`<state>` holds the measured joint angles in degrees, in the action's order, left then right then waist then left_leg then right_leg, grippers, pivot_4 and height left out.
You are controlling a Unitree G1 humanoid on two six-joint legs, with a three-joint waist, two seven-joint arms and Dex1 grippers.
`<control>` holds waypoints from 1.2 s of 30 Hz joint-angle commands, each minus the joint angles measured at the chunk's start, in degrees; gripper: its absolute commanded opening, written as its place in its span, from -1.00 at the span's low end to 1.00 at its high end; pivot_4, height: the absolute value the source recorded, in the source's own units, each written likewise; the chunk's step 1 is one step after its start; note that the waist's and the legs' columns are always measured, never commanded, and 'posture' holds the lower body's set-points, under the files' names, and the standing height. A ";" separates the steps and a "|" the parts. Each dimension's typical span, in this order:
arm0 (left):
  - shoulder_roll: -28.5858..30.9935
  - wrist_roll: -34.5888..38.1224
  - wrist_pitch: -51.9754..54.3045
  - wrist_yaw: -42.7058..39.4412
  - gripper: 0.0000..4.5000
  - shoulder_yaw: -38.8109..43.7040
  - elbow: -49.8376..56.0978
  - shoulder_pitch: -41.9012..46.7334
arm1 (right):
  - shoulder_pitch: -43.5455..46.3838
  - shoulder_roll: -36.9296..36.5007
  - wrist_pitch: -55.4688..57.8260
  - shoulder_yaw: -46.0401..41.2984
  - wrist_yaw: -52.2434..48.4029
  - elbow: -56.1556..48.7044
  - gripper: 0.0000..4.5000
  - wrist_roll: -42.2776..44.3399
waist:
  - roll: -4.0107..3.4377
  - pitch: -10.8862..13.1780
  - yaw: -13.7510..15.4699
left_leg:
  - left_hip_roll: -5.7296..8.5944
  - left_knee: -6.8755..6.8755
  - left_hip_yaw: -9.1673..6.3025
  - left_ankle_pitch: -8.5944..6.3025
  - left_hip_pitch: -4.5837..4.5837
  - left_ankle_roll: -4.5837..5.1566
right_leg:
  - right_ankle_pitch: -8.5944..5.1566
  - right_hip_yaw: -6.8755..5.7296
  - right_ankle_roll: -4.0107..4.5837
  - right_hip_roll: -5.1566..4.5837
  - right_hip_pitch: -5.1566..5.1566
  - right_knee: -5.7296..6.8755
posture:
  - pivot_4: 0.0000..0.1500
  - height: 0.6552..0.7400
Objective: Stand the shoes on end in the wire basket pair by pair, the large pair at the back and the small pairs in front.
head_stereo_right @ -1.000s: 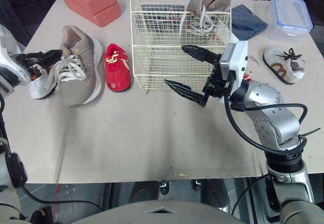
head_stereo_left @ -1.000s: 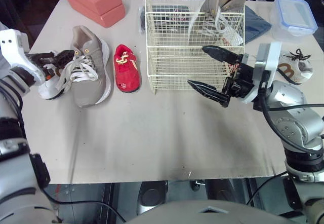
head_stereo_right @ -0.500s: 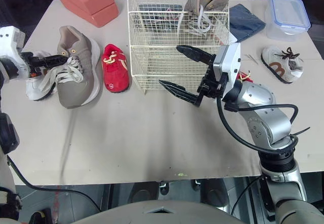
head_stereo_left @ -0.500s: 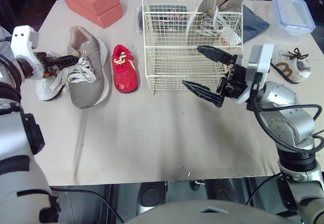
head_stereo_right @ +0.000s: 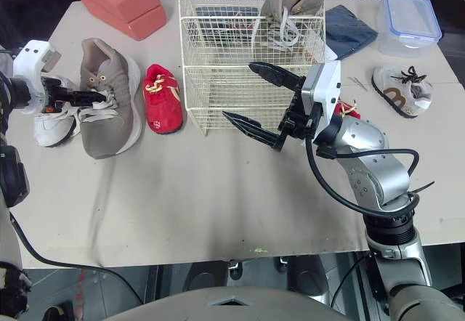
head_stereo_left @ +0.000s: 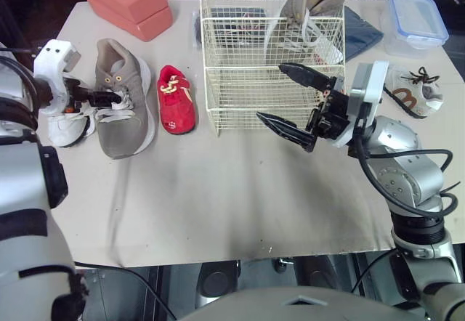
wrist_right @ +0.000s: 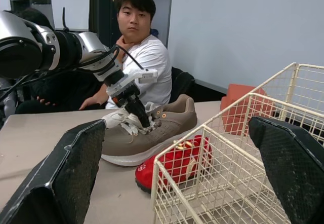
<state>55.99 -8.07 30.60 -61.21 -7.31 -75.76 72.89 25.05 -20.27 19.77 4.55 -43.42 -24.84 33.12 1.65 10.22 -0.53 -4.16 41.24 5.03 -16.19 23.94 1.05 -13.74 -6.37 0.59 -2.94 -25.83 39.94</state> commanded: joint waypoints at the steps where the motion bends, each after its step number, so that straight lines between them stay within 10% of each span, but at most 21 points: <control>1: -0.19 -3.17 0.44 1.49 0.65 -0.92 -1.91 -0.20 | 0.87 0.20 -1.26 -0.17 -0.15 -1.18 1.00 -0.06 | 0.00 0.00 -0.17 | 0.00 0.00 -0.03 0.00 -0.02 0.00 | 0.00 0.01 0.00 0.00 0.00 0.02 | 1.00 -0.27; 9: -1.45 -3.77 0.64 4.24 -0.74 0.81 -2.29 0.23 | 0.45 0.49 -1.18 -0.34 0.62 -2.07 1.00 -0.54 | 0.00 -0.01 -0.30 | -0.01 0.00 -0.02 0.00 -0.15 -0.01 | 0.00 0.12 -0.01 0.00 0.00 0.15 | 1.00 -0.27; 36: 8.07 11.51 4.70 0.37 -0.75 20.33 5.75 3.09 | 1.91 1.61 -3.24 -0.86 -1.16 0.97 1.00 -0.49 | 0.45 0.14 -0.25 | -0.01 0.12 -0.03 0.01 0.18 -0.02 | 0.10 -0.08 0.14 -0.06 -0.16 0.11 | 1.00 -0.27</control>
<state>61.26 -0.43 35.75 -59.73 9.62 -75.12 74.18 25.75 -18.92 18.06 4.52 -44.08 -23.15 31.93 2.10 10.36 -0.78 -4.17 41.37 4.97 -16.18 24.14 1.03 -13.65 -6.47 0.73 -3.00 -25.99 40.05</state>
